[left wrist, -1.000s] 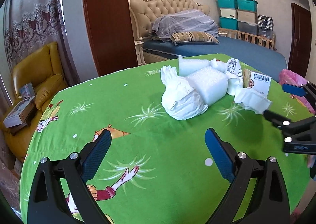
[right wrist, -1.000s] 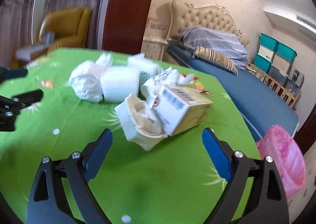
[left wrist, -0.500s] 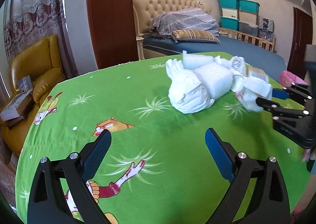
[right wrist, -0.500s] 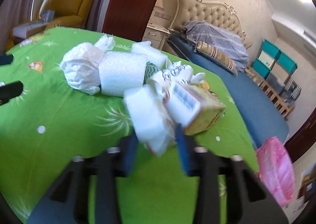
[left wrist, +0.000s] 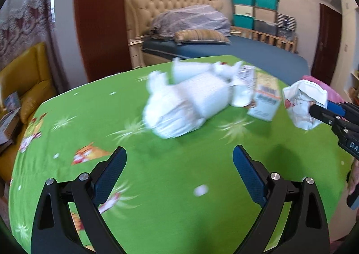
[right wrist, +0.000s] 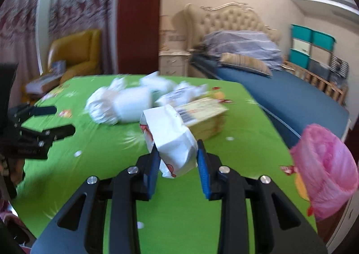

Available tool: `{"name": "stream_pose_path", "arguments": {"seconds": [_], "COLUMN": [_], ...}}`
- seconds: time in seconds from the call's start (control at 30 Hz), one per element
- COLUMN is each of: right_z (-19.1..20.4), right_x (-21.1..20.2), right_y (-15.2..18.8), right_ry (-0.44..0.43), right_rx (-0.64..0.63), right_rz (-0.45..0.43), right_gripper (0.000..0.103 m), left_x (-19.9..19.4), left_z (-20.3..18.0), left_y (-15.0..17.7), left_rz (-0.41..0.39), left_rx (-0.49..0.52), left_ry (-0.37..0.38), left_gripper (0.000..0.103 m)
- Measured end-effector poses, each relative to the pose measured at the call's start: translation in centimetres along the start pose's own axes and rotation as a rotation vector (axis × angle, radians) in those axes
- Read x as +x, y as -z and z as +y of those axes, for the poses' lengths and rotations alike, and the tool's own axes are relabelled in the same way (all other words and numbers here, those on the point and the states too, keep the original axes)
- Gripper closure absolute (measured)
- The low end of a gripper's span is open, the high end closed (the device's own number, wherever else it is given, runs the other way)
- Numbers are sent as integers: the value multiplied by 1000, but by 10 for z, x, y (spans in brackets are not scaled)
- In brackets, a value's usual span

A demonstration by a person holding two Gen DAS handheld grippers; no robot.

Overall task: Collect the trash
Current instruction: 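Grasp the barcode-printed paper box with the left tool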

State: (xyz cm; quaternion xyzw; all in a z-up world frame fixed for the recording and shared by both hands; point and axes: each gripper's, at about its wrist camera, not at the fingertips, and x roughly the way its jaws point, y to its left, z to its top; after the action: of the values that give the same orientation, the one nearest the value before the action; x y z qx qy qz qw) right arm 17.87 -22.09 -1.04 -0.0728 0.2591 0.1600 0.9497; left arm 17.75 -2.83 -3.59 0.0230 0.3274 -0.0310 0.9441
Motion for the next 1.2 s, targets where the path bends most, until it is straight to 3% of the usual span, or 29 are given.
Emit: {"name": "stream_pose_path", "arguments": {"seconds": [0.2,0.37,0.57,0.67,0.73,0.77,0.9,1.2], "right_z": [-40,-59,-79,-84,-87,-87,-84,-67], "right_x": [-12,-21,-31,-32,-33,-33,-36,-33], "right_y": [7,14,20,23,27,29,37,49], "right_ry": [86,111,113,108,105,104,93,50], "right_rx": [86,113,151,162,168,169,160,149], "right_rz": [-39,-59,-82,-85,-81,-79,-67,-31], "right_gripper": [72,72,72,72,72,72,72,72], "left_x": [29,62,100,113,118,119,97,46], "left_z": [-61,-105,-128,-137,-142,-143,-144,-107], "left_y": [-28,-47,-66,-69,-67,-63,-46,1], "left_rz": [24,48,81,108,131,142,113,109], "left_rx": [88,142,152,168,172,169,173,131], "left_ry": [158,227,197,207,219,245,310,272], "left_gripper": [13,13,14,26,46,56,56,55]}}
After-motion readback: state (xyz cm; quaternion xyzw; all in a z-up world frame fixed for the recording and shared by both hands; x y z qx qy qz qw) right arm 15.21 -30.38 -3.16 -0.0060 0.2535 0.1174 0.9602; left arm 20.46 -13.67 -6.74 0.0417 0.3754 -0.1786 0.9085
